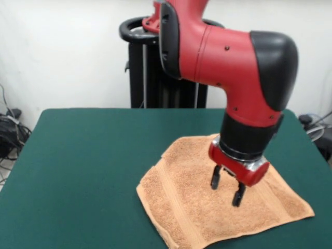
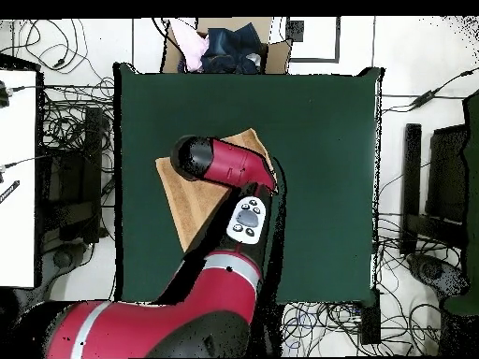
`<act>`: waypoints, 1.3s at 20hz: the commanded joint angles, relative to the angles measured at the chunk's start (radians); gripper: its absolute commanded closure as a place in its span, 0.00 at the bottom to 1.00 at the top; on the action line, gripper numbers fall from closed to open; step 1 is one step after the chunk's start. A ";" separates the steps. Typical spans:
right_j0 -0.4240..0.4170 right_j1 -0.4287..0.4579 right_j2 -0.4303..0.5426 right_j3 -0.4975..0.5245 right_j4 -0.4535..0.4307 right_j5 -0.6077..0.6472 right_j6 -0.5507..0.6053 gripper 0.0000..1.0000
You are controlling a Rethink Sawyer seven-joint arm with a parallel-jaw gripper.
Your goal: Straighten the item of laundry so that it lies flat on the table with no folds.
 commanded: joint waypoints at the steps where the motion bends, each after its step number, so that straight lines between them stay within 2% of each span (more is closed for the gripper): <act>1: -0.034 0.003 0.151 0.149 -0.101 -0.082 -0.052 0.00; 10: -0.063 0.008 0.180 0.160 -0.175 -0.135 -0.008 0.00; 26: -0.085 -0.002 0.229 0.230 -0.225 -0.185 0.022 0.00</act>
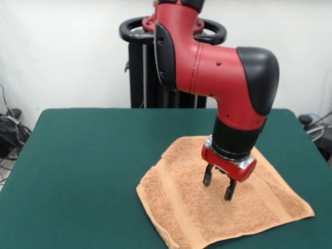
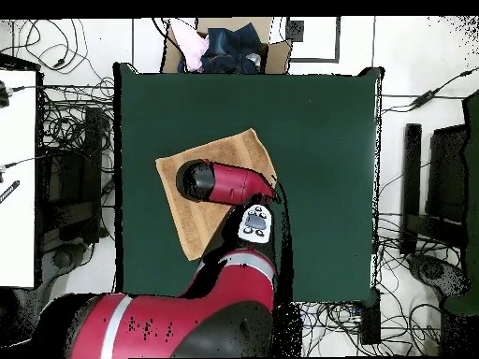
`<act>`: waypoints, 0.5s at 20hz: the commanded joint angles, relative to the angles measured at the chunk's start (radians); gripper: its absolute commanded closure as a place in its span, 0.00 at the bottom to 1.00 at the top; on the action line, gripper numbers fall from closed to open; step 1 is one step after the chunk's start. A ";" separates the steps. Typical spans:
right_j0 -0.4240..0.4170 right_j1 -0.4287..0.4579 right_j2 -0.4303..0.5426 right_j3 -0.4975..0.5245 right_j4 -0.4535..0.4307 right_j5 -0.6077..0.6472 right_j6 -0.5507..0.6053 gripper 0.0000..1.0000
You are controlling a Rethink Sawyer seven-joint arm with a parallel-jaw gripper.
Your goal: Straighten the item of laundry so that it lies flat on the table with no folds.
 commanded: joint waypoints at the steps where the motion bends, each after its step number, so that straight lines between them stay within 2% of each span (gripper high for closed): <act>1: -0.028 0.007 0.122 0.112 -0.054 -0.051 0.021 0.00; 10: -0.053 -0.017 0.148 0.133 -0.066 -0.034 0.020 0.00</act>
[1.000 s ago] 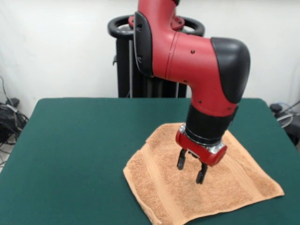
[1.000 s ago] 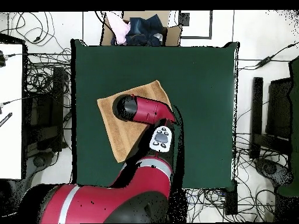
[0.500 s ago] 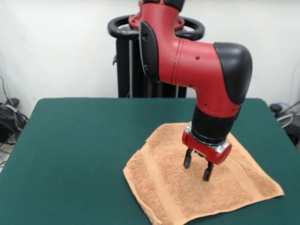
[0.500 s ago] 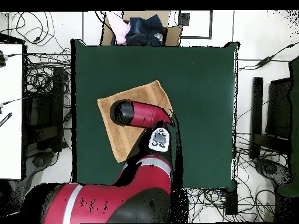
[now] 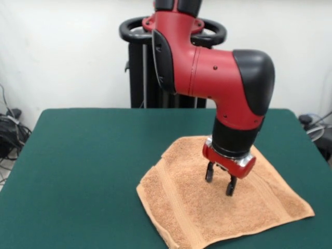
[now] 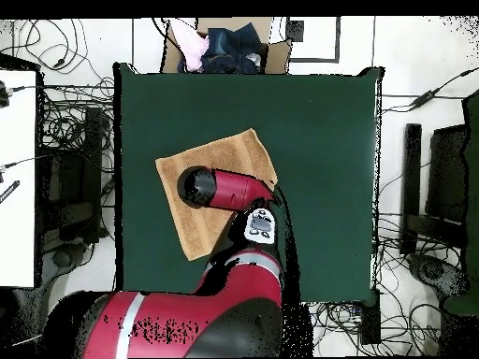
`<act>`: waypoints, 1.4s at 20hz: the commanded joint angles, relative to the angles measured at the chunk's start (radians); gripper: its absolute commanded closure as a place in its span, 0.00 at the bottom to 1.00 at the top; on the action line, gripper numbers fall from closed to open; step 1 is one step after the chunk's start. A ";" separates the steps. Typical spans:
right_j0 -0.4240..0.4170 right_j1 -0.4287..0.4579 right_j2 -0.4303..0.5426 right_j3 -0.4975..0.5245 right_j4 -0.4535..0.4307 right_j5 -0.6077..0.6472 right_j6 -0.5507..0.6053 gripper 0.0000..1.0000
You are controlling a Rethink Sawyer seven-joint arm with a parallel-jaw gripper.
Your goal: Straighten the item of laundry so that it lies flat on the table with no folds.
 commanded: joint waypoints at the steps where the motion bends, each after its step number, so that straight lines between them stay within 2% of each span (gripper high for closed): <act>1: -0.024 -0.008 0.108 0.086 -0.049 -0.027 0.022 0.00; 15: 0.007 0.059 0.119 0.022 -0.026 -0.076 0.085 0.00; 28: 0.050 0.062 0.119 -0.032 0.052 -0.017 0.158 0.00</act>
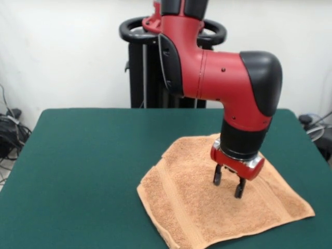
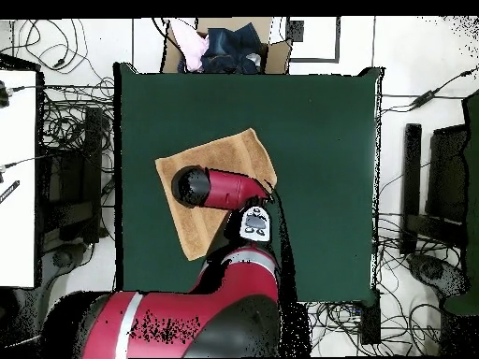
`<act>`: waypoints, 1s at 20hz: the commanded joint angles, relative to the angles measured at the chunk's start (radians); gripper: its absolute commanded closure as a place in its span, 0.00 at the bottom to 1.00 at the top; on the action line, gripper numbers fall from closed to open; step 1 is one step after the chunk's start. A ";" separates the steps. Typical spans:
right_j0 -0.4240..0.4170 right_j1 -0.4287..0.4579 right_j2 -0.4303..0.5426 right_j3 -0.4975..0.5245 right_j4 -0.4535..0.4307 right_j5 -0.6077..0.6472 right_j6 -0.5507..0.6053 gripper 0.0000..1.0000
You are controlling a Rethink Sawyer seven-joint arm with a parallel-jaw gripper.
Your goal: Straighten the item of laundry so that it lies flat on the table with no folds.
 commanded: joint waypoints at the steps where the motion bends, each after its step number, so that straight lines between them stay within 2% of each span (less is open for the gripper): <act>1: 0.049 0.060 0.089 -0.032 0.068 0.009 0.166 0.00; 11: 0.091 0.069 0.058 -0.084 0.129 0.063 0.221 0.00; 20: 0.168 0.028 0.023 -0.095 0.211 0.158 0.278 0.00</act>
